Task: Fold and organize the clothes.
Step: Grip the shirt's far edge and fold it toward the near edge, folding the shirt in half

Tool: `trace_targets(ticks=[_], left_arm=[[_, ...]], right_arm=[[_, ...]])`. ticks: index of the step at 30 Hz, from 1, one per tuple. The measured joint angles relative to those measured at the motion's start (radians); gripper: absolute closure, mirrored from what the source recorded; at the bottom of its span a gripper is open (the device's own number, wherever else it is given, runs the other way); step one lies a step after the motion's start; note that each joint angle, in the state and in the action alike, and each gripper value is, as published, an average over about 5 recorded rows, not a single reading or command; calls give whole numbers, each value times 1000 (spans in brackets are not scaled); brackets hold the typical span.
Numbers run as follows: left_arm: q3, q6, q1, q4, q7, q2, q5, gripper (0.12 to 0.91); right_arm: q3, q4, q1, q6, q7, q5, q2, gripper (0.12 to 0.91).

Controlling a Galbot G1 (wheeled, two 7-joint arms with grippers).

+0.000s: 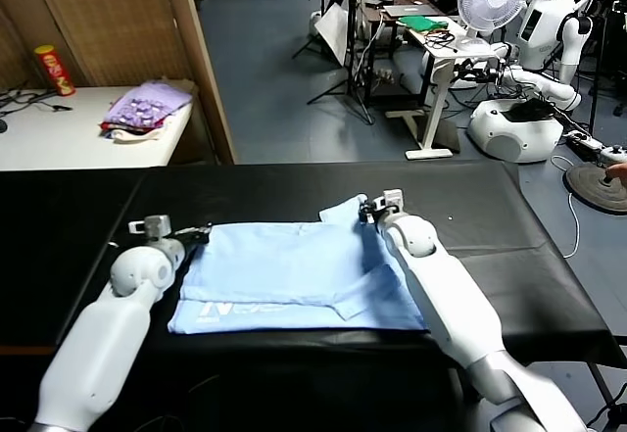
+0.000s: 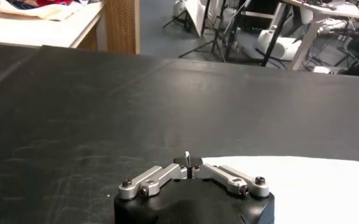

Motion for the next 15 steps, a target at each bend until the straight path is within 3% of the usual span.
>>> trace_targets(ticks=[9, 15], left_arm=[[-55, -2, 150, -211, -23, 50, 15, 904], [-90, 7, 253, -323, -36, 90, 17, 904]], right_arm=[[69, 311, -172, -139, 79, 123, -141, 902], [107, 457, -272, -166, 81, 136, -203, 902]])
